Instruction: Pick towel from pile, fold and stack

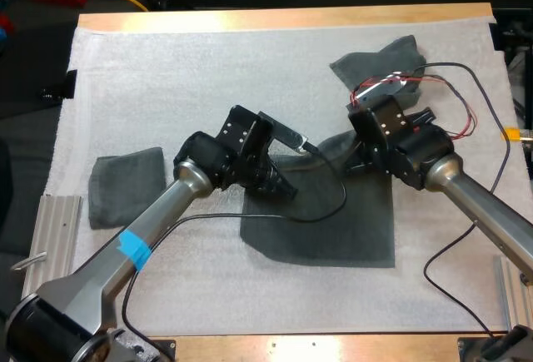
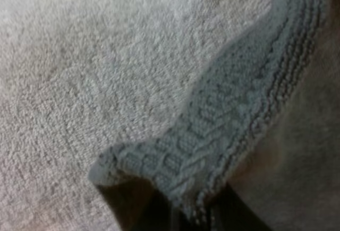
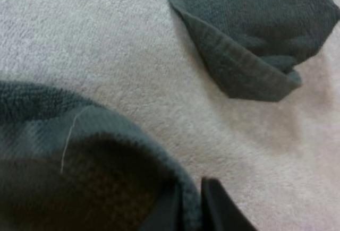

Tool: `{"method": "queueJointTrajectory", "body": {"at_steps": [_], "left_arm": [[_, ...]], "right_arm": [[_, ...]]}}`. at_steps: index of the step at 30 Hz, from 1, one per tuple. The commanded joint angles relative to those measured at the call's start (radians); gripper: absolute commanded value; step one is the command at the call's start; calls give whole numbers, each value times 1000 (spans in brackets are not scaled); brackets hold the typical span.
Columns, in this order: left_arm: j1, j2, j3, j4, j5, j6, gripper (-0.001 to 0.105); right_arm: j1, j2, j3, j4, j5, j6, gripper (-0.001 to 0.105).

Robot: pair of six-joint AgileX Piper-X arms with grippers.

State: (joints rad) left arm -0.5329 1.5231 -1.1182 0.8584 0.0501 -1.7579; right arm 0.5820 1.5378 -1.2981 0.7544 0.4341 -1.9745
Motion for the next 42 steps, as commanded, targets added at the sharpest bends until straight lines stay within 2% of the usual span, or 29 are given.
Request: {"method": "queueJointTrajectory", "body": {"at_steps": [1,3,8,11,12,14,15,18,19,22,26,29,35,38,42], "left_arm": [[1,4,-4,-15,-30,2,7],[1,11,-4,-26,-47,12,12],[30,15,-4,-88,-62,13,12],[57,15,-4,-105,-62,12,12],[67,15,-4,-108,-62,12,15],[84,15,-4,-113,-62,12,27],[92,15,-4,-120,-60,12,36],[110,15,-5,-145,-52,12,66],[114,15,-10,-148,-50,12,72],[114,15,-31,-145,-50,12,68],[114,15,-67,-112,-50,12,67],[114,10,-94,-66,-50,12,67],[114,-17,-102,4,-50,12,67],[114,-32,-102,50,-50,12,67],[114,-38,-102,136,-44,12,67]], "right_arm": [[-4,6,-2,-16,-1,-3,1],[-4,18,-2,-31,12,0,1],[-9,47,-2,-79,22,0,1],[-12,60,-2,-101,62,12,1],[-12,61,-2,-107,63,15,2],[-12,62,-2,-123,63,17,8],[-12,62,-2,-136,63,19,12],[-12,62,-2,-172,63,20,30],[-12,62,-2,-184,63,20,39],[-12,62,-2,-203,63,20,58],[-12,62,-2,-197,110,20,72],[-12,62,-2,-182,169,13,73],[-12,62,-2,-99,168,10,73],[-12,57,-2,-45,145,12,73],[-12,36,-2,33,73,68,73]]}}
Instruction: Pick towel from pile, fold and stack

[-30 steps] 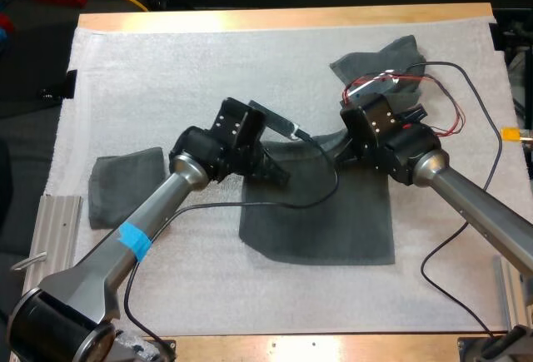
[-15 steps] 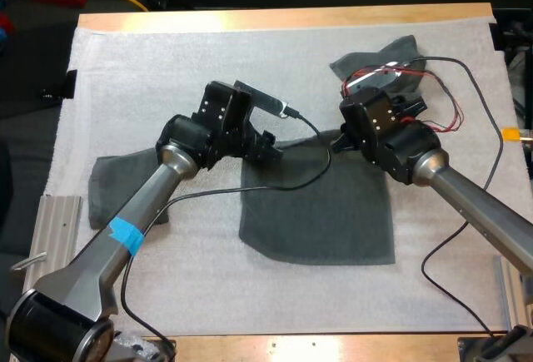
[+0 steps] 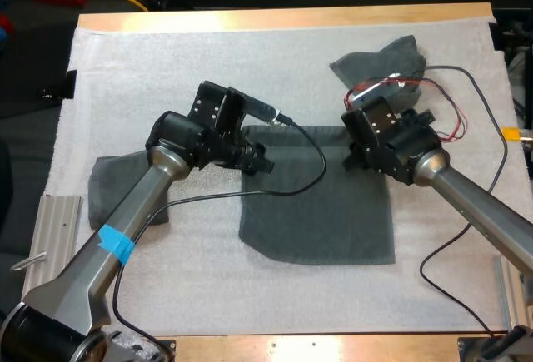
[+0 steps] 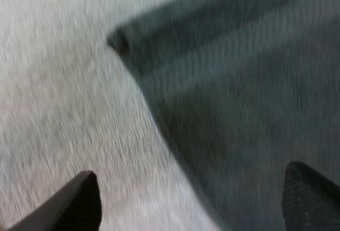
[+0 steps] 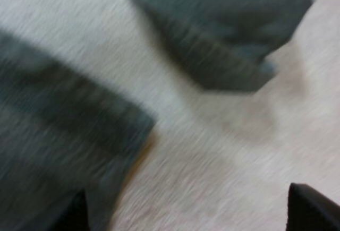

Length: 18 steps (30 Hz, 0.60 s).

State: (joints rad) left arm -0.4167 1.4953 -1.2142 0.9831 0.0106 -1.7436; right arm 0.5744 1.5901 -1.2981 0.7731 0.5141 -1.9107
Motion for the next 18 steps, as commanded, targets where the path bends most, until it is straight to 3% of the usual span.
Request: {"method": "queueJointTrajectory", "body": {"at_steps": [1,11,18], "left_arm": [[-2,-10,-6,34,6,-2,67],[-7,-20,7,175,61,-2,67],[-7,-92,84,186,83,-9,67]], "right_arm": [[-5,-26,-2,25,-30,25,73],[-1,-122,-2,107,-119,89,73],[-1,-196,-2,170,-179,121,73]]}}
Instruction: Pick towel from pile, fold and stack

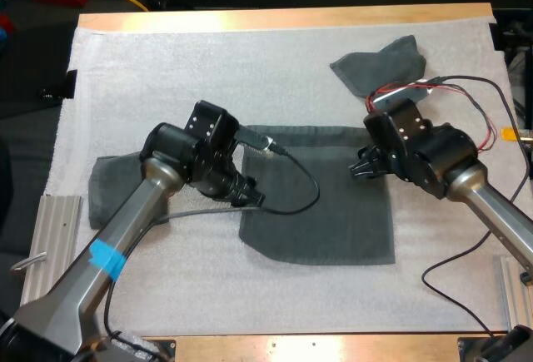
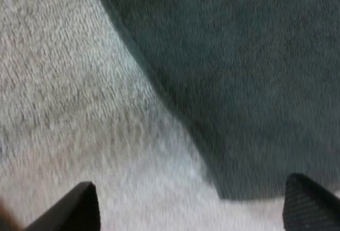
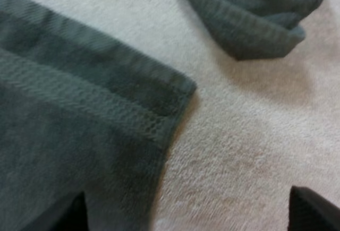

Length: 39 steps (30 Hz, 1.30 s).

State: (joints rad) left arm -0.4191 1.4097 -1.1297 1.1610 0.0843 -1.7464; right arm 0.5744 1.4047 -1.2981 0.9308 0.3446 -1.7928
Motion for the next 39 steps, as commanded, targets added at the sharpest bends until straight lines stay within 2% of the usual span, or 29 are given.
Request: {"method": "queueJointTrajectory", "body": {"at_steps": [1,10,17,23,28,39], "left_arm": [[-5,-23,12,11,9,-7,67],[-5,-212,86,11,32,-53,67],[-5,-378,91,35,60,-91,67],[-5,-517,91,53,143,-99,67],[-5,-607,91,82,167,-138,67],[-5,-702,91,175,206,-139,67]], "right_arm": [[-1,-22,-2,22,-14,12,73],[-1,-124,-2,106,-124,71,73],[-1,-215,-2,193,-127,106,73],[0,-305,-2,246,-178,149,73],[21,-381,-2,312,-178,187,73],[136,-510,-2,408,-138,315,73]]}}
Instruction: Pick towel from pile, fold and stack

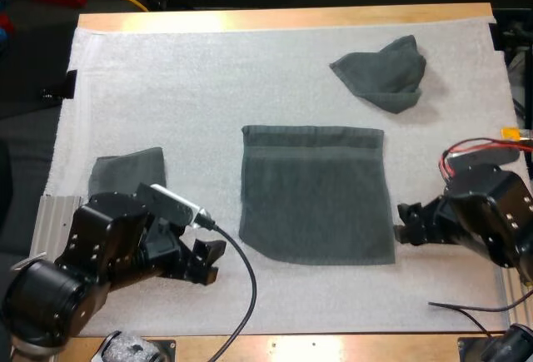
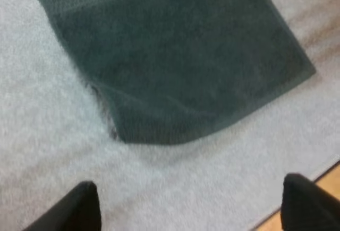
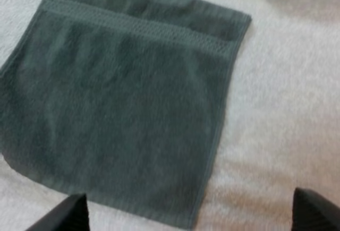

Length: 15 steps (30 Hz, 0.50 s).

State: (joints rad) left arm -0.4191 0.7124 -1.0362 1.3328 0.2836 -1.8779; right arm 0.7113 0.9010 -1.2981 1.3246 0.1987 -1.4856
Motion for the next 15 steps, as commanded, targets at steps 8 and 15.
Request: {"method": "queueJointTrajectory", "body": {"at_steps": [8,15], "left_arm": [[-5,-49,-3,5,77,-8,67],[-5,-48,-3,1,138,-8,67]], "right_arm": [[14,-47,-2,72,85,32,73],[14,-47,58,56,88,32,73]]}}
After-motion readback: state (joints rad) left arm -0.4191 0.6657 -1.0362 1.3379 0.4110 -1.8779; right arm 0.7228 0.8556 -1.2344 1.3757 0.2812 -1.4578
